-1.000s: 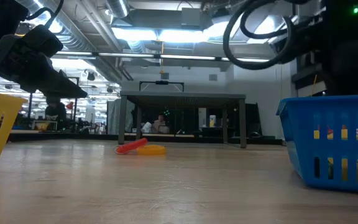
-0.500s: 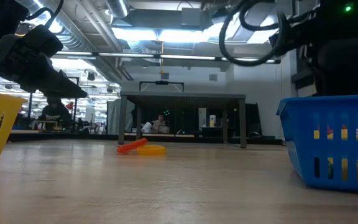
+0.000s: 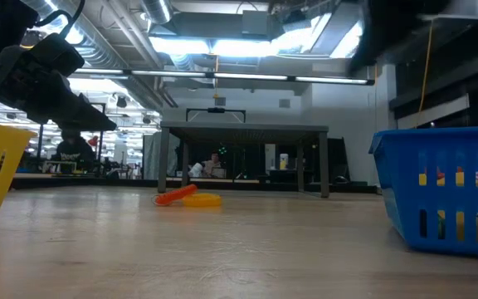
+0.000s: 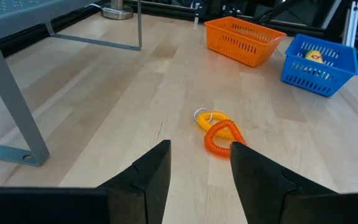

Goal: Pick & Place Office Desk Supplies
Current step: Put the yellow spring keychain into the orange basket

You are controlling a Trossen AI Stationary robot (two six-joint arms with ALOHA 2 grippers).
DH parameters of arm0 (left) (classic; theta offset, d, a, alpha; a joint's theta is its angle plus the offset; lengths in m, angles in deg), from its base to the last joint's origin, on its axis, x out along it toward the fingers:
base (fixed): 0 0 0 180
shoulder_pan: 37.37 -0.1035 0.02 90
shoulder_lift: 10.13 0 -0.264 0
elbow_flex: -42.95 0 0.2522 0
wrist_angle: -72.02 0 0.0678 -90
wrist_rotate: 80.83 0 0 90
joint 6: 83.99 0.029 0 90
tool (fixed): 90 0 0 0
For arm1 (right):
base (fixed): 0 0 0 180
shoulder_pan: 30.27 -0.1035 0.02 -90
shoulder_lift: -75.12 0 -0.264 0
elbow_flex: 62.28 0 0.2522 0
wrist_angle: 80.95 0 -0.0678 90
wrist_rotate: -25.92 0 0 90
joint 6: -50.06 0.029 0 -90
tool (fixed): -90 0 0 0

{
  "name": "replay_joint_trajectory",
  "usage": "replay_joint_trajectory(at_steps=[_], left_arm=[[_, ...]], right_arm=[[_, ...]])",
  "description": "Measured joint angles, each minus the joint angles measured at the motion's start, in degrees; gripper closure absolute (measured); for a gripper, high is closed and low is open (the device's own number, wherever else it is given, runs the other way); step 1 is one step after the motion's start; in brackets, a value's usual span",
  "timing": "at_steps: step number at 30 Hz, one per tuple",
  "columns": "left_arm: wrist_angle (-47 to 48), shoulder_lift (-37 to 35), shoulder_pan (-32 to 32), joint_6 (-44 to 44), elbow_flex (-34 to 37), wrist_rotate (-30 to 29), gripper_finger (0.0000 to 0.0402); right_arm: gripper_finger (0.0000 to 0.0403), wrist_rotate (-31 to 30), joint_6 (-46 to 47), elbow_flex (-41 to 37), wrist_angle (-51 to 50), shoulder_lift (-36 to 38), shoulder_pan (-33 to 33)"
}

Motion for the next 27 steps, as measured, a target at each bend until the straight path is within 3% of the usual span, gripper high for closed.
replay_joint_trajectory(at_steps=[4, 8, 10, 22, 27], left_arm=[[0.0, 0.0, 0.0, -0.1, 0.0, 0.0, 0.024], [0.0, 0.0, 0.0, -0.1, 0.0, 0.0, 0.024], [0.0, 0.0, 0.0, -0.2, 0.0, 0.0, 0.024], [0.0, 0.0, 0.0, -0.2, 0.0, 0.2, 0.024], [0.0, 0.0, 0.0, -0.2, 0.0, 0.6, 0.024]], right_arm=[[0.0178, -16.2, -2.2, 0.1, 9.6, 0.0, 1.3], [0.0188, -18.2, -6.9, 0.0, 17.3, -0.5, 3.8], [0.0192, -15.3, -9.8, 0.1, 20.0, -0.9, 5.4], [0.0201, 18.8, -38.2, 0.0, 40.2, -9.6, 13.7], [0.0202, 25.6, -42.8, 0.0, 41.7, -11.6, 17.2]])
